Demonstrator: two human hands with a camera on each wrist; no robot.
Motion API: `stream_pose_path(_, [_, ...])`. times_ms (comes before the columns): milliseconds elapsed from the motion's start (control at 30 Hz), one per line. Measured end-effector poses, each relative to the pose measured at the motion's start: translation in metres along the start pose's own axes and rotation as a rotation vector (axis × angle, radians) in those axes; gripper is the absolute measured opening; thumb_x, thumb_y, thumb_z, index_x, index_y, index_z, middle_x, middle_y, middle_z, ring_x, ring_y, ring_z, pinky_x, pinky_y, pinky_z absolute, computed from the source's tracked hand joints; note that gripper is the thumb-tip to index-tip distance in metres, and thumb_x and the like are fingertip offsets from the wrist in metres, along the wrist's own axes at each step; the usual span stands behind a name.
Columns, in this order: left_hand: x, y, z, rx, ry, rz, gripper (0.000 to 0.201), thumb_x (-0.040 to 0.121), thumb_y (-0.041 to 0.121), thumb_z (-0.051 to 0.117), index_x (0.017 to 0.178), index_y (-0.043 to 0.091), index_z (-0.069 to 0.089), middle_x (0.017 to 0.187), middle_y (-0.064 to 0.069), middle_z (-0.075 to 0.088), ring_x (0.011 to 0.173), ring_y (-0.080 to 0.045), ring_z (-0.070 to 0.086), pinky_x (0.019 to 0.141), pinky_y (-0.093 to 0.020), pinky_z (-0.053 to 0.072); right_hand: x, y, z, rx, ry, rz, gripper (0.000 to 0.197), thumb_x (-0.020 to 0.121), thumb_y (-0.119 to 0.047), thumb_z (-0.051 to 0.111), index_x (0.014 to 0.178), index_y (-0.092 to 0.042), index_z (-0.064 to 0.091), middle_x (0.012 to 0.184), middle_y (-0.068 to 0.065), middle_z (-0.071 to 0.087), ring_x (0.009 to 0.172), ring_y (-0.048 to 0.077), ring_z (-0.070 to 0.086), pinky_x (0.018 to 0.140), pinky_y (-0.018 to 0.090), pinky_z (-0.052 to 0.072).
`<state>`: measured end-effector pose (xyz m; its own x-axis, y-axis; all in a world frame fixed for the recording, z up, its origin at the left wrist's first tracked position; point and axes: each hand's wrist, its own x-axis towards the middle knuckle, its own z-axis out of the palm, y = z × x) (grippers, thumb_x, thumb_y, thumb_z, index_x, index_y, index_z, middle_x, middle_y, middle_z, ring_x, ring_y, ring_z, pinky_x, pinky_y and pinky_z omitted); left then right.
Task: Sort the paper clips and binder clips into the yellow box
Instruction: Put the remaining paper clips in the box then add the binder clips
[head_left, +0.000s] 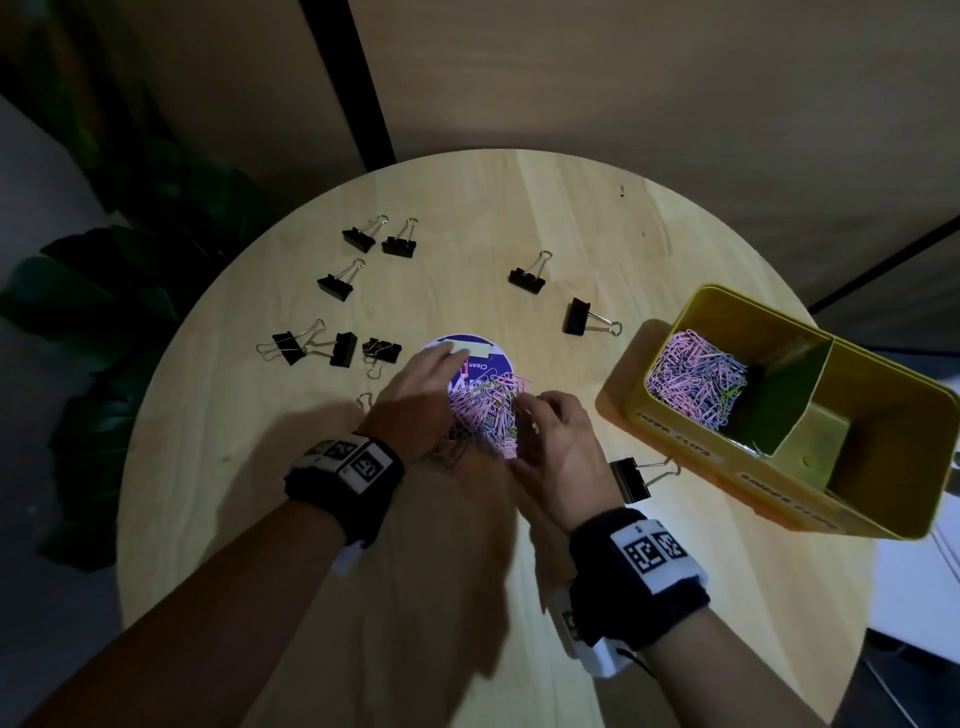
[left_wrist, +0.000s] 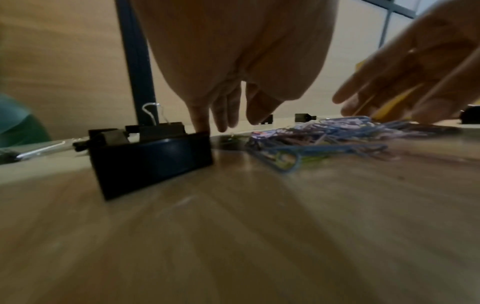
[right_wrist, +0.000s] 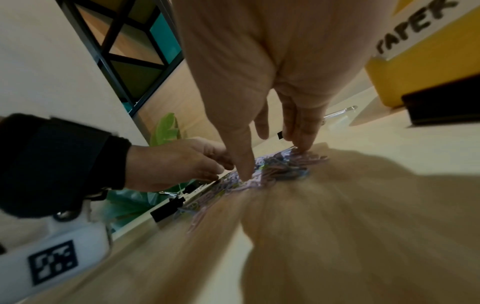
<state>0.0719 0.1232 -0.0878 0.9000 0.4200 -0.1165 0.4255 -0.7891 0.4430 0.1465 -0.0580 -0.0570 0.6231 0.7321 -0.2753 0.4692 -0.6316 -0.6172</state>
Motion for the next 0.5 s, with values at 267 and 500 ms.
stream_pose_path(267, [-0.025, 0.023, 0.005, -0.132, -0.035, 0.01, 0.034, 0.083, 0.029, 0.064, 0.115, 0.017, 0.063, 0.105, -0.006, 0.062, 0.098, -0.023, 0.055, 0.085, -0.037, 0.049, 0.021, -0.015, 0.002, -0.171, -0.116, 0.14, 0.044, 0.086, -0.037, 0.064, 0.119, -0.01, 0.054, 0.114, 0.014, 0.052, 0.106, 0.029, 0.052, 0.089, 0.036, 0.047])
stream_pose_path(500, [-0.026, 0.026, -0.009, -0.343, 0.105, -0.026, 0.023, 0.068, 0.007, 0.079, 0.091, 0.009, 0.076, 0.083, -0.01, 0.075, 0.074, -0.012, 0.064, 0.075, -0.015, 0.046, 0.025, -0.01, -0.013, -0.153, -0.089, 0.135, 0.007, 0.084, -0.013, 0.057, 0.079, -0.01, 0.061, 0.08, 0.018, 0.061, 0.075, 0.034, 0.058, 0.066, 0.031, 0.047])
